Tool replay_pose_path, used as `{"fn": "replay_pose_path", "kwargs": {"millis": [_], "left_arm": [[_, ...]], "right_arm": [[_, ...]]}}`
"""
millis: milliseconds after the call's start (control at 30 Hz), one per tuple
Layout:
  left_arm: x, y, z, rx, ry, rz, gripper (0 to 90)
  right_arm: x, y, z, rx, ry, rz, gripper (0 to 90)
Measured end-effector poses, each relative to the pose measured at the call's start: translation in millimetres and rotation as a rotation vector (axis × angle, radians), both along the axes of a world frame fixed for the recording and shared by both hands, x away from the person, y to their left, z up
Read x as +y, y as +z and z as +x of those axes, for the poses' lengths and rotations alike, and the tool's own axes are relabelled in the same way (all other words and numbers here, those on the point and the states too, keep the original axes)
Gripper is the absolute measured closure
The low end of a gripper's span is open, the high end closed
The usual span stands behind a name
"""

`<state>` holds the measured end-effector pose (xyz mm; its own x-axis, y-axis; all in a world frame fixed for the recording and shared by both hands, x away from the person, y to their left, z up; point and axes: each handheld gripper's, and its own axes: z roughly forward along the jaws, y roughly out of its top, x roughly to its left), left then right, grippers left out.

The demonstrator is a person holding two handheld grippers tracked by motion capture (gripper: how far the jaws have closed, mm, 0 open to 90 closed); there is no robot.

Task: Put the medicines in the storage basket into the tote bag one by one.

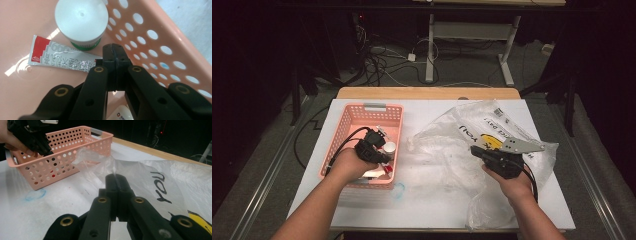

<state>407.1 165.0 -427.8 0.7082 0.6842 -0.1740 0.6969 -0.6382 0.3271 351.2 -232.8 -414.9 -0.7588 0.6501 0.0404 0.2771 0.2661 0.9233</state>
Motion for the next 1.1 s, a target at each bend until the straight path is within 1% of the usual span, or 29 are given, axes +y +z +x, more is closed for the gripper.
{"fn": "replay_pose_path", "kwargs": {"millis": [33, 67, 100, 233, 267, 400, 567, 633, 700, 767, 800, 833, 933, 1033, 1100], "left_arm": [[-1.9, -1.1, 1.2, 0.005, 0.0, 0.008, 87.8], [-5.0, -3.6, 3.8, 0.018, -0.003, 0.027, 87.8], [-5.0, -3.6, 3.8, 0.018, -0.003, 0.027, 87.8], [-11.0, -8.6, 8.5, 0.042, -0.009, 0.043, 87.8], [-12.2, -9.2, 9.2, 0.047, -0.014, 0.038, 87.8], [-16.6, -10.7, 9.5, 0.054, -0.031, 0.038, 87.8], [-15.6, -9.5, 8.1, 0.058, -0.048, 0.063, 87.8], [-12.8, -9.1, 7.8, 0.059, -0.038, 0.072, 87.9], [-12.1, -8.2, 7.9, 0.06, -0.034, 0.066, 87.8], [-16.0, -7.7, 7.4, 0.057, -0.051, 0.046, 87.8], [-20.7, -10.7, 8.2, 0.054, -0.056, 0.076, 87.8], [-20.7, -10.7, 8.2, 0.054, -0.056, 0.076, 87.8], [-23.1, -16.4, 9.6, 0.07, -0.062, 0.109, 87.8], [-20.5, -16.2, 9.5, 0.07, -0.06, 0.127, 87.8], [-14.3, -16.0, 8.7, 0.068, -0.063, 0.16, 87.8]], "right_arm": [[-0.1, 0.1, 0.0, -0.001, 0.0, 0.0, 90.0], [0.0, 0.2, -0.4, 0.002, -0.001, 0.001, 90.0], [0.0, 0.2, -0.4, 0.002, -0.001, 0.001, 90.0], [-1.0, 0.9, -1.2, -0.002, -0.001, -0.001, 90.0], [-1.1, 0.9, -1.2, -0.002, -0.002, -0.002, 90.0], [-0.9, 0.2, -1.2, 0.002, 0.0, -0.003, 90.0], [-0.1, 0.0, -1.3, -0.001, 0.005, -0.007, 90.0], [-0.7, 0.2, -1.3, -0.001, 0.004, -0.005, 90.0], [-0.3, 0.4, -1.7, -0.002, 0.004, -0.007, 90.0], [0.1, 0.4, -1.7, -0.002, 0.005, -0.008, 90.0], [1.1, 0.1, -1.5, -0.001, 0.006, -0.008, 90.0], [1.1, 0.1, -1.5, -0.001, 0.006, -0.008, 90.0], [2.4, 0.3, -2.5, -0.003, 0.015, -0.012, 90.0], [2.2, 0.6, -2.8, -0.004, 0.016, -0.012, 90.0], [1.7, 0.4, -2.4, -0.001, 0.013, -0.009, 90.0]]}}
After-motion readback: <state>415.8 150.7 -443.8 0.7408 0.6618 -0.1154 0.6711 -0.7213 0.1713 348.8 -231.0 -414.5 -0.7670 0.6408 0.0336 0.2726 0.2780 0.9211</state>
